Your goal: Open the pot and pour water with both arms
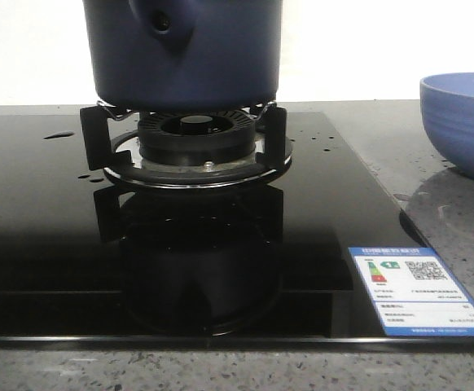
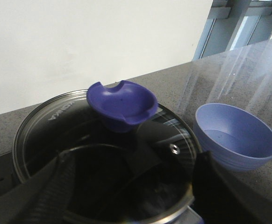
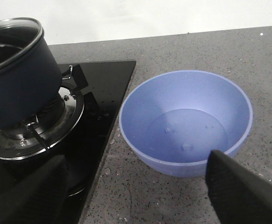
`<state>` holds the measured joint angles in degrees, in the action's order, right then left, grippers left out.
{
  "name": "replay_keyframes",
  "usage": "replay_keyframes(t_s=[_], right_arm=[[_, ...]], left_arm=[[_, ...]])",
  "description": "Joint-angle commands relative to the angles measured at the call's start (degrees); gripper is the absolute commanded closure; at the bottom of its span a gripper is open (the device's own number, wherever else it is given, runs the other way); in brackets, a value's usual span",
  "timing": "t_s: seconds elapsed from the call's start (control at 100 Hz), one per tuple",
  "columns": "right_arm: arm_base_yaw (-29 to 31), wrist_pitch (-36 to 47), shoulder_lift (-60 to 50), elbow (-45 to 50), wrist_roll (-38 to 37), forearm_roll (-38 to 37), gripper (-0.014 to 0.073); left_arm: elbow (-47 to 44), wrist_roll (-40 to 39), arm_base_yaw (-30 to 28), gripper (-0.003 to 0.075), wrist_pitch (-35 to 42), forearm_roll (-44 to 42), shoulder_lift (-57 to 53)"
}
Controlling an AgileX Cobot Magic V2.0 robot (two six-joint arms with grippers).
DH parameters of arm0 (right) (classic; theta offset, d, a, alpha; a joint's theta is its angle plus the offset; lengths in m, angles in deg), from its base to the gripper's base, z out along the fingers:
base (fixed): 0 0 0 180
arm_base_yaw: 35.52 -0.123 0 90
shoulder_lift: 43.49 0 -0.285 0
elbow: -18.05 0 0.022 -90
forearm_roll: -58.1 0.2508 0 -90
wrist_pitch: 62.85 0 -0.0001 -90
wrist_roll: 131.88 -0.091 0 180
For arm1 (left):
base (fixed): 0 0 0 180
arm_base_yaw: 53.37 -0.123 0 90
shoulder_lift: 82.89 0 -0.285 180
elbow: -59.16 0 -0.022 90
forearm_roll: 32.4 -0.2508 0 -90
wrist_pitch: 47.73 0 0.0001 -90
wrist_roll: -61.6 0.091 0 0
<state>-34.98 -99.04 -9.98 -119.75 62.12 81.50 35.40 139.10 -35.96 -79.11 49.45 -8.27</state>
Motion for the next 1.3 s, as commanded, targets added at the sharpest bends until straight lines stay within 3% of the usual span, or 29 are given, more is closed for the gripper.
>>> replay_keyframes(t_s=[0.0, 0.39, 0.9, 1.02, 1.21, 1.29], right_arm=[[-0.13, 3.52, 0.77, -2.07, 0.76, 1.00, 0.0044], [-0.13, 3.52, 0.77, -2.07, 0.76, 1.00, 0.0044], [-0.13, 2.00, 0.77, -2.07, 0.76, 1.00, 0.0044], [-0.13, 2.00, 0.77, -2.07, 0.76, 1.00, 0.0044], [-0.13, 2.00, 0.77, -2.07, 0.76, 1.00, 0.0044], [-0.13, 2.00, 0.77, -2.07, 0.76, 1.00, 0.0044]], left_arm=[[4.24, 0.41, 0.47, 0.0197, -1.86, 2.73, 1.87], [12.72, 0.74, 0.88, 0.0190, -4.99, 2.73, 11.82], [16.80, 5.32, 4.20, 0.0194, -0.82, 2.89, 16.97], [16.80, 6.04, 4.20, 0.0238, -0.66, 2.89, 16.97], [16.80, 6.13, 4.20, 0.0388, -0.76, 2.89, 16.97], [16.85, 6.13, 4.20, 0.0404, -1.11, 2.89, 16.97]])
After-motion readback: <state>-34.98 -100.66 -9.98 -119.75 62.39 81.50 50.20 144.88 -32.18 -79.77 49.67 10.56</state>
